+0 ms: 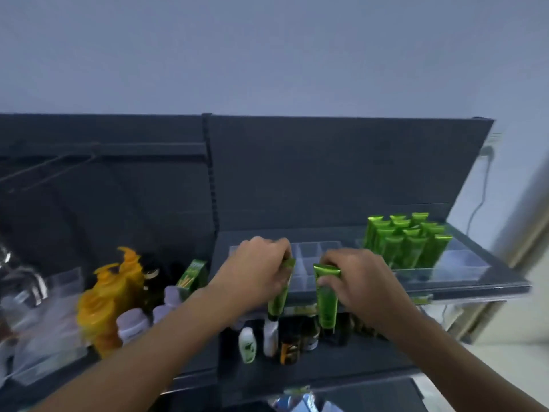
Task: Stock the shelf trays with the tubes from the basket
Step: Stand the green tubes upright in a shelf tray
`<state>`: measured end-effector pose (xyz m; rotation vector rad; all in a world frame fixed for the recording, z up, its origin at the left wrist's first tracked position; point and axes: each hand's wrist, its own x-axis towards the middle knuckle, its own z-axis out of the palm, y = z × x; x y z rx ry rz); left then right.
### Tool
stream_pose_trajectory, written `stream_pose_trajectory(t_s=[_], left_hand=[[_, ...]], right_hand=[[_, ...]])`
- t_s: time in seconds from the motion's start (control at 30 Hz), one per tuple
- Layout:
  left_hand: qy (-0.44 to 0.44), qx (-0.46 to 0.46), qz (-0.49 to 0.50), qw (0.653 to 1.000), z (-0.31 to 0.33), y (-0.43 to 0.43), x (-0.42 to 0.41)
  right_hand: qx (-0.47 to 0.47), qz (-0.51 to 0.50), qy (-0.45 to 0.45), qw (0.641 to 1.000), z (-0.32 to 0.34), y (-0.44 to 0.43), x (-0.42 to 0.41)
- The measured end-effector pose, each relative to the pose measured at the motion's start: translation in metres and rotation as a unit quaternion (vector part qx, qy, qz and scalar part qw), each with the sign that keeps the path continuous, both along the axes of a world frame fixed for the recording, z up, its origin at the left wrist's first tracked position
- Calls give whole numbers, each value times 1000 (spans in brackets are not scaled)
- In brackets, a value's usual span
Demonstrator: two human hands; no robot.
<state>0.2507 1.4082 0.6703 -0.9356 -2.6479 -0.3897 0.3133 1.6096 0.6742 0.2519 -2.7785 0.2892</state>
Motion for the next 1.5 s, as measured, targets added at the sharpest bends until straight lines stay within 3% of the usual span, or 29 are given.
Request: stream_pose_trajectory(t_s=[0.13,0.33,0.73,1.1,1.5], left_hand=[[53,-34,2,998,14,83,-7],[22,-23,-1,999,27,210,-19],[-1,52,-50,997,61,405,-54],[-74,53,-9,996,42,477,-131],[-121,0,16,992,7,494,-175]], right_hand=[[21,-11,15,1000,18,77,-4],[49,-15,37,998,39,197,-8],[-12,-78,-59,995,81,381,-27],[-78,-35,32,996,43,433,-93],[-90,-19,21,995,-4,438,-154]])
